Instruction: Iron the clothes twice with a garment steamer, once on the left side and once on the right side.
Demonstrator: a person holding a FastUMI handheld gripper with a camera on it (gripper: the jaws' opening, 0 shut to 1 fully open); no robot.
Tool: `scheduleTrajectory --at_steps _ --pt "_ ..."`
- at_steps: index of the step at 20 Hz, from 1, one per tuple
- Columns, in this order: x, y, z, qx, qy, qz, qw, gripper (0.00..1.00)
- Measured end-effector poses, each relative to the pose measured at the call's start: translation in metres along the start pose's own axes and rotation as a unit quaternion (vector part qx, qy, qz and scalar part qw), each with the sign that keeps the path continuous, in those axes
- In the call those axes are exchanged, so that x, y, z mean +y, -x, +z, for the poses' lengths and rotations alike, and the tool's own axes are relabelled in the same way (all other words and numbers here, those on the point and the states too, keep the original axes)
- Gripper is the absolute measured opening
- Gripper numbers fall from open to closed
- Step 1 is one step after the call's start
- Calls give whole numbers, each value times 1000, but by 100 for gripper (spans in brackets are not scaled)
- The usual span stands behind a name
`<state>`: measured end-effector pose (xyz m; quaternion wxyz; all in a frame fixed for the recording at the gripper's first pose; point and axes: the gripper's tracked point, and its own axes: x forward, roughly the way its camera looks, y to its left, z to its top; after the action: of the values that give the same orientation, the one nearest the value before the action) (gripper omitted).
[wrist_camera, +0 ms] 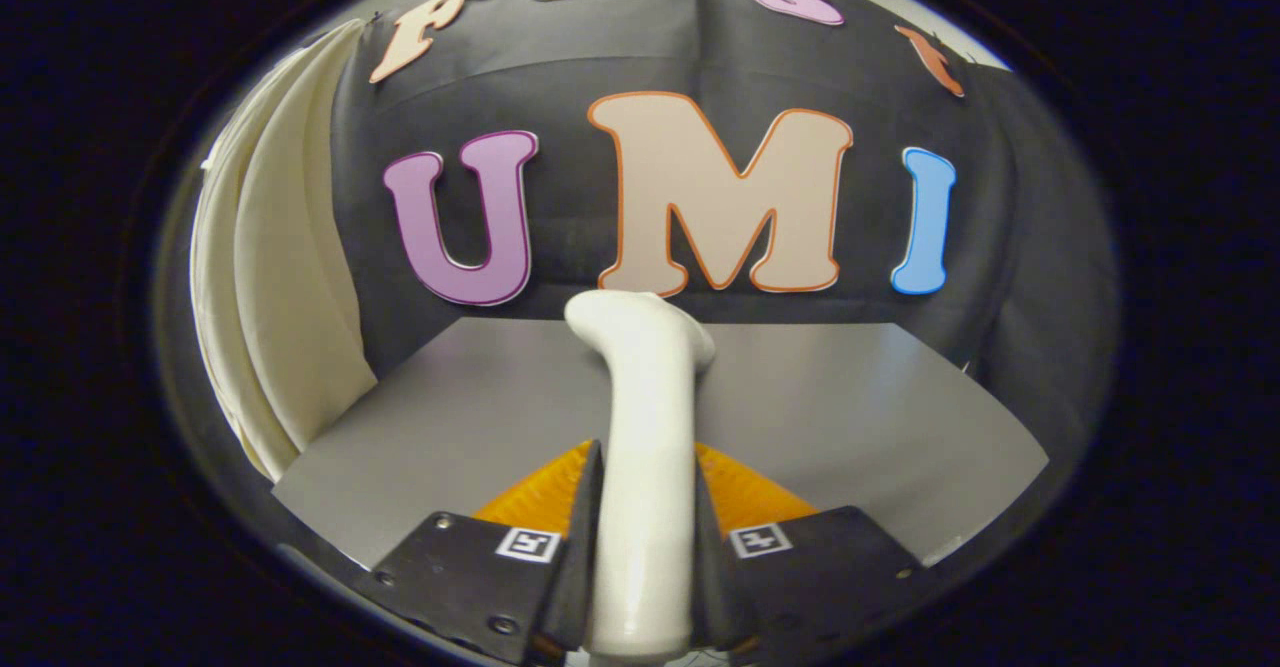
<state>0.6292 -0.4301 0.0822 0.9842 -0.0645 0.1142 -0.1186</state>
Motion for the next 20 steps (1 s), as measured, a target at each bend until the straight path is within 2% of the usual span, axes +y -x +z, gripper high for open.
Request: scheduleTrajectory --at_steps 2,5,7,11,17,20 --pt "1 -2 -2 8 9 -3 1000 44" --pt "1 1 -1 16 11 0 1000 42" --pt "3 5 -1 20 -9 9 1000 39" --pt "5 31 -4 24 -28 6 999 38" --pt "35 106 -4 6 -38 -9 999 38" --pt "60 158 -5 -5 -46 -36 998 38"
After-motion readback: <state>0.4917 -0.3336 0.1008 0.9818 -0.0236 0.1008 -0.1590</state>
